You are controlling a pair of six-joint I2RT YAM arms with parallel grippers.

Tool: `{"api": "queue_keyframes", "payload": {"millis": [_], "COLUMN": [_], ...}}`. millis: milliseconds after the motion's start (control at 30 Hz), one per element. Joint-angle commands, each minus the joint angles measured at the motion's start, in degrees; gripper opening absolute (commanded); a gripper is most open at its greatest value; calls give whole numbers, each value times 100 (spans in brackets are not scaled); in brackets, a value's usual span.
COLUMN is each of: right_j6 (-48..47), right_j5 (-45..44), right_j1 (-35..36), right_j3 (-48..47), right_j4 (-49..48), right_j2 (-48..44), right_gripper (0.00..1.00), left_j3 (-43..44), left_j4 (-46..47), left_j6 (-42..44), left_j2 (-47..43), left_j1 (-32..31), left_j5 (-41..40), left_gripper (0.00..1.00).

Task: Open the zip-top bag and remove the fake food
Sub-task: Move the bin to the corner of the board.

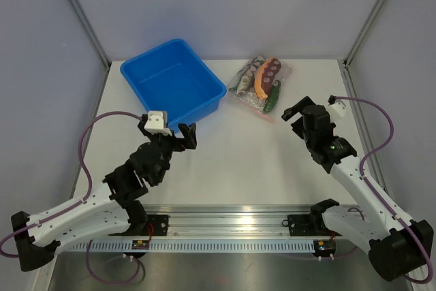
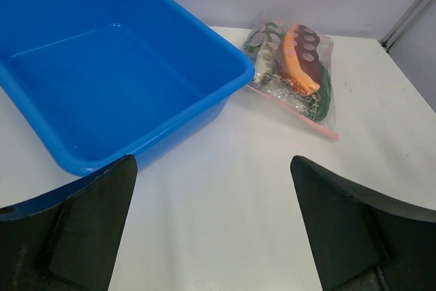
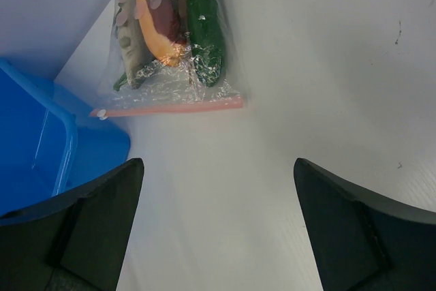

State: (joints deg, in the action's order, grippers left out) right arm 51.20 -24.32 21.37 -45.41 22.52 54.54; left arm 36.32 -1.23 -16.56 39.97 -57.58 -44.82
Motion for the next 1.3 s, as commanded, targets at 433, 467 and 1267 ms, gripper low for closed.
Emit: {"api": "queue_keyframes", "payload": {"millis": [433, 467, 1267], "right_j6": [-338, -365, -761], "right_j5": [559, 638, 1377], "right_j1": [-1, -1, -1], "right_j3": [-117, -144, -3], "right_j4": [-424, -416, -872], "right_j2": [364, 425, 320], "right_gripper": [99, 100, 99], "left_j3": [858, 964, 3206], "left_j4": [169, 141, -702], "left_j6": [980, 935, 1770], "left_j2": [1950, 2136, 5671], "left_j1": [806, 1001, 2339], "left_j5": [952, 1236, 2285], "left_gripper": [99, 99, 95]}}
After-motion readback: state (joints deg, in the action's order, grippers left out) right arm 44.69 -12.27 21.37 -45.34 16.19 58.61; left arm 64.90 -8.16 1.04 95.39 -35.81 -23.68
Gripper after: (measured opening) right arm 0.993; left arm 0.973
